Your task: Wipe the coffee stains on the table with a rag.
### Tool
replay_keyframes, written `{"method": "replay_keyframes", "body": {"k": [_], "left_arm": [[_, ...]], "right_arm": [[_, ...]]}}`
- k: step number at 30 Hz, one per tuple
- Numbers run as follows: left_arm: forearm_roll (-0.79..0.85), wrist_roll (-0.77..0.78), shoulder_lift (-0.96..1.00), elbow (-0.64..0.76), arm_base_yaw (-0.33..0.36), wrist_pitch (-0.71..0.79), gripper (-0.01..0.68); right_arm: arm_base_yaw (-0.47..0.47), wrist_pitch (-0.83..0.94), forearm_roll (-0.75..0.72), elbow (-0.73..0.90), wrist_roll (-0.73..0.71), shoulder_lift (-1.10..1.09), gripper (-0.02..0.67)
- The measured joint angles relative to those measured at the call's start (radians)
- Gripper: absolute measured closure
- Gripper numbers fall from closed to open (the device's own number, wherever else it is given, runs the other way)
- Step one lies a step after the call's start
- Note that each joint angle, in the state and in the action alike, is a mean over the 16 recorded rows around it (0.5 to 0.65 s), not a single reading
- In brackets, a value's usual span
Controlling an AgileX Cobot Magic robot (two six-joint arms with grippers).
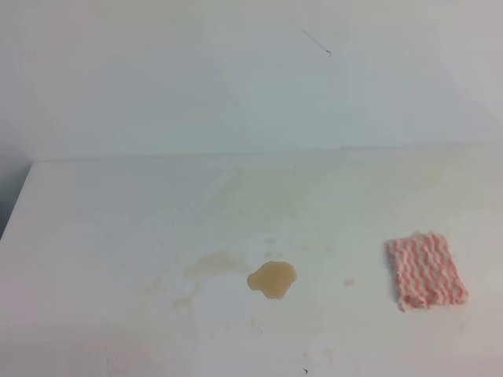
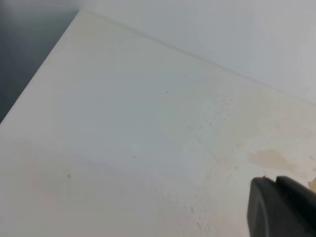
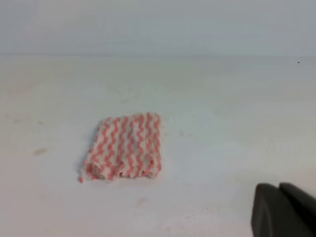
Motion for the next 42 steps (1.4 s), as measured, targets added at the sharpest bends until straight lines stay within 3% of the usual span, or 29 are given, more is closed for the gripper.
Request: {"method": "replay_keyframes", "body": {"k": [25,34,42], "left_arm": [[0.0,0.0,0.0,0.0,0.001,0.0,0.672],[0.0,0.0,0.0,0.0,0.002,0.0,0.672],[0.0,0.0,0.0,0.0,0.002,0.0,0.672]], "right_arm": [[0.0,-0.031,-0.024,0.0,0.0,0.0,0.653],[0.0,-0.201,-0.026,0.001,0.0,0.0,0.653],[0.0,-0.502,-0.025,0.001,-0.008,0.0,0.653]]}}
